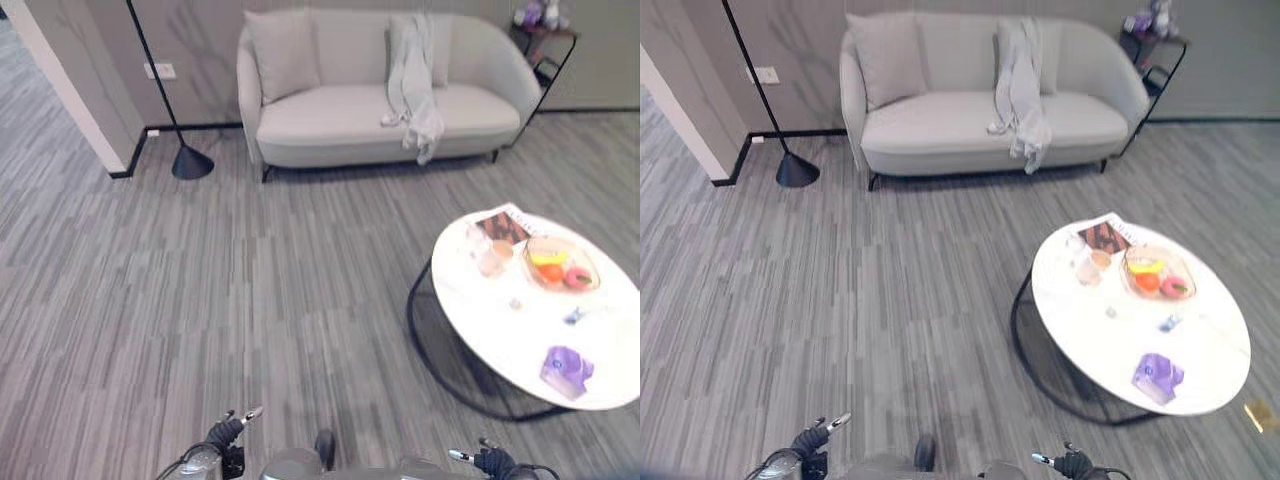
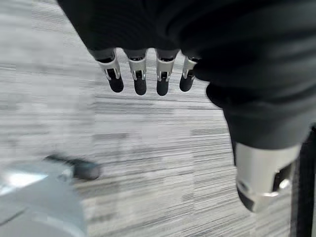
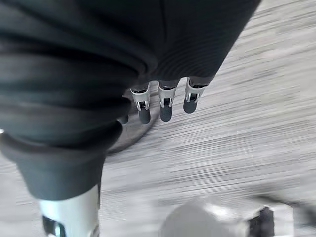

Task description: Hang the clothes on the sofa on the clothes rack.

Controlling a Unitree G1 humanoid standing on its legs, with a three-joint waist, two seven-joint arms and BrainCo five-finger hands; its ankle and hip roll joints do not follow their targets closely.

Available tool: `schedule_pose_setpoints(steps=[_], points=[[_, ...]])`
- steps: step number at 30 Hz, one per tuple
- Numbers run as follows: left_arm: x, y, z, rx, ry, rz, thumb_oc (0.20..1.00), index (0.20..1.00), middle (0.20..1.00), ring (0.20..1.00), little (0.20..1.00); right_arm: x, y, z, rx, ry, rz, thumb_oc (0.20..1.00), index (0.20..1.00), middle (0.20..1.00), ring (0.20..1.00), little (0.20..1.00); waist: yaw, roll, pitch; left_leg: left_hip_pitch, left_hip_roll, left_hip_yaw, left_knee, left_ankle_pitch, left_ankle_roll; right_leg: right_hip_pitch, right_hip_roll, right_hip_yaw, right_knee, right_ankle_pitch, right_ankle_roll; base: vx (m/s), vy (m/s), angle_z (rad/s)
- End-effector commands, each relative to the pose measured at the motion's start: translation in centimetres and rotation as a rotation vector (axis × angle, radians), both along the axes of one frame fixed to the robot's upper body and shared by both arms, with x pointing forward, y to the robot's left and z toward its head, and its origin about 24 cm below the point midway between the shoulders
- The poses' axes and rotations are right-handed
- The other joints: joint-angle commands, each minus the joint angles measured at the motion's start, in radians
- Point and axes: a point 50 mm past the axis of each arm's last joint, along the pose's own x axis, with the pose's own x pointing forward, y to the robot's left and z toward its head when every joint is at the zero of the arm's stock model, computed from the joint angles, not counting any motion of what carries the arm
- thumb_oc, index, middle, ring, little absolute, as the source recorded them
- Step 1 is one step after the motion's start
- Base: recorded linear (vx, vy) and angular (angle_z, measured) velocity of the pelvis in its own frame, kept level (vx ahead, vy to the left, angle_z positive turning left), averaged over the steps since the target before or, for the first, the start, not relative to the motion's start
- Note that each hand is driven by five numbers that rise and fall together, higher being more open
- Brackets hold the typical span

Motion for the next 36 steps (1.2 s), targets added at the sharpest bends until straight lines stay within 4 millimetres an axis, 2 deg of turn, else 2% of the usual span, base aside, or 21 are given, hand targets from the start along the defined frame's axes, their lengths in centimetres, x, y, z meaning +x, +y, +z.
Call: schedule_pose_setpoints(steps=[1, 2, 4, 7, 8, 10, 13, 14, 16, 19, 20, 21, 23, 24, 26, 29, 30, 31, 32, 33, 36], points=[[3.2, 0.8, 1.5, 0.009, -0.132, 0.033, 1.000, 1.000, 1.000, 1.000, 1.000, 2.4, -1.3, 1.3, -0.047, -0.090, 0.023, 1.000, 1.000, 1.000, 1.000, 1.000, -0.001, 0.024, 0.077, -0.002, 0.055, -0.063, -0.106, 0.033, -0.103, 0.147, -0.032, -0.144, -0.525, 0.060, -0.061, 0.50, 0.050, 0.39], [3.3, 0.9, 1.6, 0.012, -0.135, 0.032, 1.000, 1.000, 1.000, 1.000, 1.000, 2.4, -1.5, 1.3, -0.052, -0.090, 0.016, 1.000, 1.000, 1.000, 1.000, 1.000, -0.010, 0.031, 0.084, 0.019, 0.067, -0.067, -0.106, 0.016, -0.110, 0.132, -0.032, -0.179, -0.621, 0.027, -0.069, 0.47, -0.037, 0.32], [3.3, 0.8, 1.5, 0.014, -0.131, 0.028, 1.000, 1.000, 1.000, 1.000, 1.000, 2.5, -1.8, 1.4, -0.057, -0.088, 0.014, 1.000, 1.000, 1.000, 1.000, 1.000, -0.023, 0.022, 0.101, 0.056, 0.064, -0.078, -0.106, -0.017, -0.124, 0.117, -0.014, -0.205, -0.836, 0.022, -0.055, 0.37, -0.127, 0.18], [2.8, 0.9, 1.2, 0.024, -0.109, 0.041, 1.000, 1.000, 1.000, 1.000, 1.000, 2.1, -1.9, 1.2, -0.065, -0.060, 0.008, 1.000, 1.000, 1.000, 1.000, 1.000, -0.050, -0.006, 0.111, 0.128, 0.051, -0.119, -0.106, -0.075, -0.146, 0.064, 0.025, -0.168, -1.137, 0.108, -0.003, 0.45, -0.131, 0.24], [2.7, 0.9, 1.2, 0.023, -0.109, 0.048, 1.000, 1.000, 1.000, 1.000, 1.000, 2.1, -2.0, 1.1, -0.066, -0.055, 0.009, 1.000, 1.000, 1.000, 1.000, 1.000, -0.053, -0.002, 0.115, 0.145, 0.062, -0.124, -0.106, -0.091, -0.154, 0.066, 0.043, -0.160, -1.199, 0.128, 0.008, 0.47, -0.098, 0.61], [2.3, 1.1, 1.0, 0.029, -0.098, 0.063, 1.000, 1.000, 1.000, 1.000, 1.000, 2.0, -2.3, 1.2, -0.077, -0.043, 0.014, 1.000, 1.000, 1.000, 1.000, 1.000, -0.063, -0.004, 0.121, 0.188, 0.084, -0.142, -0.106, -0.128, -0.178, -0.055, 0.045, -0.200, -1.217, 0.152, 0.038, 0.50, -0.137, 0.61], [2.0, 0.9, 0.8, 0.026, -0.083, 0.047, 1.000, 1.000, 1.000, 1.000, 1.000, 1.5, -2.6, 1.1, -0.086, -0.028, 0.022, 1.000, 1.000, 1.000, 1.000, 1.000, -0.068, -0.015, 0.104, 0.197, 0.091, -0.164, -0.106, -0.154, -0.186, -0.038, 0.039, -0.226, -1.217, 0.169, 0.028, 0.42, -0.195, 0.41], [1.7, 0.6, 0.6, 0.026, -0.065, 0.043, 1.000, 1.000, 1.000, 1.000, 1.000, 1.0, -2.8, 1.1, -0.094, -0.022, 0.023, 1.000, 1.000, 1.000, 1.000, 1.000, -0.075, -0.015, 0.092, 0.217, 0.117, -0.172, -0.106, -0.169, -0.192, -0.021, 0.058, -0.217, -1.217, 0.186, 0.011, 0.48, -0.289, 0.27], [1.8, 0.4, 0.5, 0.023, -0.066, 0.036, 1.000, 1.000, 1.000, 1.000, 1.000, 0.7, -3.4, 1.1, -0.104, -0.014, 0.017, 1.000, 1.000, 1.000, 1.000, 1.000, -0.088, -0.002, 0.077, 0.222, 0.164, -0.181, -0.106, -0.146, -0.211, 0.003, 0.076, -0.192, -1.217, 0.191, 0.000, 0.50, -0.323, 0.61], [2.1, 0.0, 0.6, 0.019, -0.078, 0.011, 1.000, 1.000, 1.000, 1.000, 1.000, 0.5, -4.3, 1.5, -0.122, -0.033, -0.022, 1.000, 1.000, 1.000, 1.000, 1.000, -0.102, 0.020, 0.061, 0.209, 0.224, -0.195, -0.031, -0.047, -0.252, 0.056, 0.106, -0.175, -1.217, 0.170, -0.031, 0.46, -0.334, 0.88], [2.5, -0.2, 0.8, 0.020, -0.085, -0.028, 1.000, 1.000, 1.000, 1.000, 1.000, 0.5, -4.5, 1.7, -0.119, -0.051, -0.042, 1.000, 1.000, 1.000, 1.000, 1.000, -0.116, 0.028, 0.057, 0.164, 0.255, -0.167, 0.118, 0.050, -0.293, 0.117, 0.122, -0.192, -1.217, 0.121, -0.062, 0.65, -0.516, 0.56], [2.9, -0.2, 1.0, 0.012, -0.102, -0.035, 1.000, 1.000, 1.000, 1.000, 1.000, 0.5, -4.9, 1.9, -0.121, -0.065, -0.052, 1.000, 1.000, 1.000, 1.000, 1.000, -0.118, 0.016, 0.069, 0.096, 0.262, -0.116, 0.303, 0.141, -0.291, 0.183, 0.131, -0.195, -1.217, 0.085, -0.096, 0.60, -0.484, 0.42], [3.2, -0.4, 1.1, 0.003, -0.112, -0.036, 1.000, 1.000, 1.000, 1.000, 1.000, 1.0, -5.3, 2.2, -0.136, -0.076, -0.061, 1.000, 1.000, 1.000, 1.000, 1.000, -0.104, -0.002, 0.091, 0.015, 0.267, -0.061, 0.448, 0.156, -0.257, 0.244, 0.134, -0.188, -1.217, 0.049, -0.119, 0.32, -0.301, 0.04], [3.2, -0.4, 1.1, 0.003, -0.113, -0.036, 1.000, 1.000, 1.000, 1.000, 1.000, 1.0, -5.3, 2.2, -0.136, -0.076, -0.061, 1.000, 1.000, 1.000, 1.000, 1.000, -0.103, 0.000, 0.093, 0.013, 0.269, -0.062, 0.456, 0.151, -0.257, 0.245, 0.136, -0.188, -1.217, 0.049, -0.119, 0.18, -0.179, -0.35], [3.7, -0.6, 1.3, -0.005, -0.129, -0.033, 1.000, 1.000, 1.000, 1.000, 1.000, 1.7, -5.5, 2.6, -0.148, -0.099, -0.066, 1.000, 1.000, 1.000, 1.000, 1.000, -0.080, -0.011, 0.111, -0.082, 0.241, -0.015, 0.484, 0.068, -0.228, 0.290, 0.137, -0.165, -1.217, 0.012, -0.121, 0.32, -0.161, -0.54], [3.9, -1.4, 1.2, -0.024, -0.142, -0.041, 1.000, 1.000, 1.000, 1.000, 1.000, 2.5, -5.9, 3.1, -0.162, -0.128, -0.056, 1.000, 1.000, 1.000, 1.000, 1.000, -0.033, -0.010, 0.131, -0.200, 0.153, 0.010, 0.306, 0.007, -0.210, 0.354, 0.147, -0.113, -1.217, -0.032, -0.111, 0.35, -0.068, -0.49], [3.9, -1.4, 1.3, -0.024, -0.142, -0.041, 1.000, 1.000, 1.000, 1.000, 1.000, 2.5, -5.9, 3.1, -0.162, -0.128, -0.056, 1.000, 1.000, 1.000, 1.000, 1.000, -0.034, -0.012, 0.129, -0.200, 0.151, 0.010, 0.301, 0.011, -0.209, 0.352, 0.146, -0.113, -1.217, -0.031, -0.111, 0.37, 0.007, -0.66], [3.7, -1.5, 1.2, -0.030, -0.141, -0.041, 1.000, 1.000, 1.000, 1.000, 1.000, 2.7, -5.8, 3.1, -0.165, -0.126, -0.046, 1.000, 1.000, 1.000, 1.000, 1.000, -0.005, 0.016, 0.125, -0.229, 0.106, -0.021, 0.104, 0.077, -0.215, 0.382, 0.185, -0.087, -1.217, -0.052, -0.110, 0.27, 0.008, -0.55], [3.7, -1.5, 1.2, -0.030, -0.140, -0.041, 1.000, 1.000, 1.000, 1.000, 1.000, 2.7, -5.8, 3.0, -0.165, -0.126, -0.046, 1.000, 1.000, 1.000, 1.000, 1.000, -0.004, 0.014, 0.130, -0.215, 0.103, -0.019, 0.092, 0.081, -0.214, 0.389, 0.182, -0.085, -1.217, -0.054, -0.110, 0.57, 0.005, -0.38], [3.3, -1.3, 1.1, -0.031, -0.135, -0.039, 1.000, 1.000, 1.000, 1.000, 1.000, 2.5, -5.7, 2.9, -0.165, -0.117, -0.043, 1.000, 1.000, 1.000, 1.000, 1.000, 0.023, 0.035, 0.119, -0.261, 0.075, -0.035, -0.070, 0.155, -0.225, 0.430, 0.216, -0.057, -1.217, -0.084, -0.115, 0.46, -0.018, -0.42], [2.7, -1.0, 0.9, -0.022, -0.116, -0.043, 1.000, 1.000, 1.000, 1.000, 1.000, 2.2, -5.5, 2.6, -0.160, -0.108, -0.046, 1.000, 1.000, 1.000, 1.000, 1.000, 0.034, 0.031, 0.122, -0.339, 0.059, 0.022, -0.106, 0.167, -0.245, 0.476, 0.226, -0.027, -1.217, -0.115, -0.122, 0.46, 0.010, -0.64]])
